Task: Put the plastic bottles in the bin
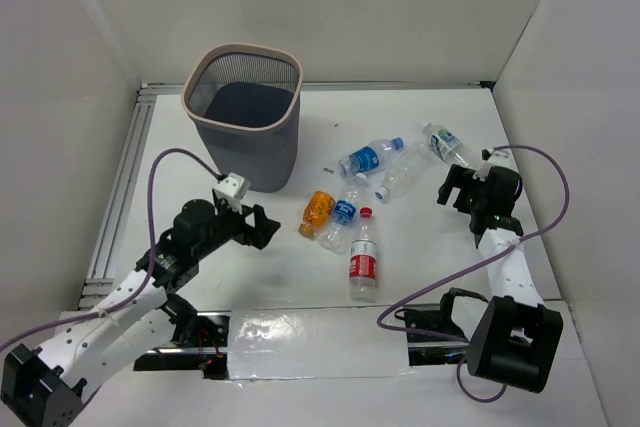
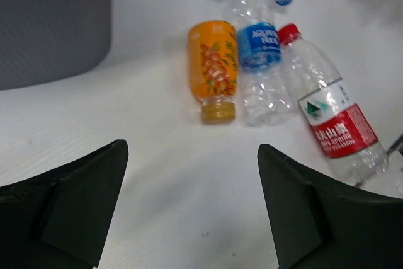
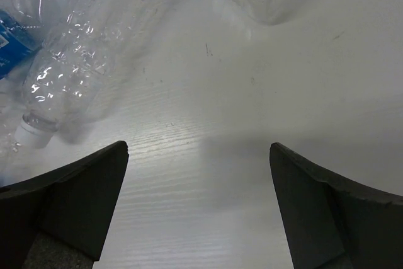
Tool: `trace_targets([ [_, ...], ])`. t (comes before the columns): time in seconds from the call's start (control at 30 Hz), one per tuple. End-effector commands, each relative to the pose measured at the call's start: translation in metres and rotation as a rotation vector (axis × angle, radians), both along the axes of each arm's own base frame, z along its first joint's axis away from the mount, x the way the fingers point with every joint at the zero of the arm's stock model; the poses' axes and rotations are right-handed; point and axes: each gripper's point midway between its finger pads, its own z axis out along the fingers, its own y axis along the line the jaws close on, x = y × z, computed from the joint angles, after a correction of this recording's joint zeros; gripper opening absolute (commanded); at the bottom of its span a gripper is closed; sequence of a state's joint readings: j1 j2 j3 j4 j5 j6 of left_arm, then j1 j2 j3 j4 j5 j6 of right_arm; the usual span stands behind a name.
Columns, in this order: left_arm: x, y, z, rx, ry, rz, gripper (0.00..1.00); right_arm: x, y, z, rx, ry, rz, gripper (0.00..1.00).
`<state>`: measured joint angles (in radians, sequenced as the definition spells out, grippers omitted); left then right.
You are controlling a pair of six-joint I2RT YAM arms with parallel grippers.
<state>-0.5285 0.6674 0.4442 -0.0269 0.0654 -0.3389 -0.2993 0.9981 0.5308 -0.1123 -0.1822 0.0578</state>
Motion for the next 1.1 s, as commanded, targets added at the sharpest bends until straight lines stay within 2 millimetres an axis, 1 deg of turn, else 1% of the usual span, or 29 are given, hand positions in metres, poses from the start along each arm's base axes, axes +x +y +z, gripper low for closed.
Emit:
trace_targets([
  [0.0, 0.0, -0.022, 0.03, 0.001, -0.098, -0.084, 0.97, 0.015, -0.001, 0.025, -0.022, -0.084, 0.029, 1.0],
  [0.03, 0.001, -0.028, 0.029, 0.017, -0.097, -0.095, 0.97, 0.015, -0.002, 0.025, -0.034, -0.084, 0.036, 1.0],
  [0.07, -0.004, -0.039, 0.03, 0.022, -0.096, -0.128, 0.97, 0.015, -0.002, 0.026, -0.025, -0.086, 0.043, 1.0],
  [0.1, -0.003, -0.042, 0.032, 0.038, -0.104, -0.125, 0.97, 0.015, -0.001, 0.026, -0.033, -0.087, 0.06, 1.0],
  [0.13, -0.009, -0.052, 0.021, 0.063, -0.079, -0.155, 0.97, 0.014, 0.001, 0.024, -0.034, -0.08, 0.072, 1.0],
  [0.17, -0.009, -0.058, 0.024, 0.063, -0.086, -0.163, 0.98, 0.012, 0.009, 0.022, -0.022, -0.073, 0.117, 1.0],
  [0.2, -0.01, -0.061, 0.019, 0.077, -0.077, -0.166, 0.98, 0.01, 0.013, 0.021, -0.025, -0.068, 0.153, 1.0],
  [0.23, -0.008, -0.064, 0.022, 0.078, -0.088, -0.156, 0.98, 0.008, 0.016, 0.019, -0.041, -0.06, 0.192, 1.0],
  [0.27, -0.011, -0.073, 0.017, 0.081, -0.077, -0.173, 1.0, 0.008, 0.026, 0.023, -0.038, -0.073, 0.269, 1.0],
  [0.3, -0.012, -0.078, 0.013, 0.087, -0.069, -0.17, 1.0, 0.002, 0.038, 0.023, -0.058, -0.059, 0.385, 1.0],
  [0.33, -0.012, -0.078, 0.013, 0.087, -0.069, -0.17, 1.0, 0.002, 0.037, 0.023, -0.083, -0.062, 0.401, 1.0],
  [0.4, -0.009, -0.081, 0.012, 0.091, -0.064, -0.147, 1.0, -0.002, 0.05, 0.025, -0.073, -0.072, 0.49, 1.0],
  [0.43, -0.009, -0.085, 0.005, 0.096, -0.044, -0.147, 1.0, -0.005, 0.053, 0.022, -0.07, -0.061, 0.513, 1.0],
  [0.47, -0.004, -0.085, 0.005, 0.096, -0.038, -0.118, 1.0, -0.005, 0.053, 0.022, -0.07, -0.061, 0.513, 1.0],
  [0.5, -0.005, -0.086, -0.001, 0.113, -0.03, -0.115, 1.0, -0.006, 0.054, 0.023, -0.065, -0.064, 0.52, 0.98],
  [0.53, -0.004, -0.091, 0.002, 0.107, -0.031, -0.112, 1.0, -0.006, 0.056, 0.023, -0.06, -0.068, 0.529, 0.75],
  [0.6, -0.002, -0.094, -0.01, 0.143, -0.013, -0.081, 1.0, -0.006, 0.056, 0.023, -0.069, -0.07, 0.534, 0.38],
  [0.63, 0.001, -0.097, -0.015, 0.156, -0.006, -0.054, 1.0, -0.006, 0.056, 0.023, -0.069, -0.07, 0.534, 0.17],
  [0.67, 0.006, -0.097, -0.015, 0.16, -0.003, -0.029, 1.0, -0.006, 0.056, 0.023, -0.06, -0.068, 0.529, 0.14],
  [0.7, 0.005, -0.098, -0.021, 0.173, 0.006, -0.022, 0.98, -0.006, 0.056, 0.023, -0.06, -0.068, 0.529, 0.14],
  [0.73, 0.008, -0.098, -0.021, 0.182, 0.005, -0.006, 0.96, -0.004, 0.055, 0.025, -0.065, -0.076, 0.528, 0.19],
  [0.77, 0.01, -0.099, -0.022, 0.191, 0.002, 0.023, 0.95, -0.005, 0.056, 0.025, -0.057, -0.075, 0.524, 0.43],
  [0.8, 0.009, -0.1, -0.033, 0.214, 0.019, 0.033, 0.93, -0.005, 0.056, 0.025, -0.057, -0.075, 0.524, 0.54],
  [0.83, 0.013, -0.101, -0.033, 0.223, 0.016, 0.05, 0.89, -0.005, 0.056, 0.025, -0.057, -0.075, 0.524, 0.61],
  [0.9, 0.023, -0.099, -0.03, 0.237, -0.002, 0.127, 0.86, -0.005, 0.058, 0.025, -0.05, -0.079, 0.533, 0.74],
  [0.93, 0.025, -0.101, -0.037, 0.257, 0.007, 0.143, 0.85, -0.005, 0.059, 0.026, -0.046, -0.082, 0.54, 0.76],
  [1.0, 0.035, -0.102, -0.034, 0.271, -0.003, 0.198, 0.85, -0.005, 0.059, 0.026, -0.046, -0.082, 0.541, 0.77],
  [1.03, 0.038, -0.104, -0.034, 0.281, -0.012, 0.204, 0.85, -0.007, 0.061, 0.02, -0.03, -0.07, 0.548, 0.78],
  [1.07, 0.041, -0.107, -0.042, 0.304, -0.001, 0.203, 0.85, -0.007, 0.061, 0.02, -0.03, -0.07, 0.548, 0.78],
])
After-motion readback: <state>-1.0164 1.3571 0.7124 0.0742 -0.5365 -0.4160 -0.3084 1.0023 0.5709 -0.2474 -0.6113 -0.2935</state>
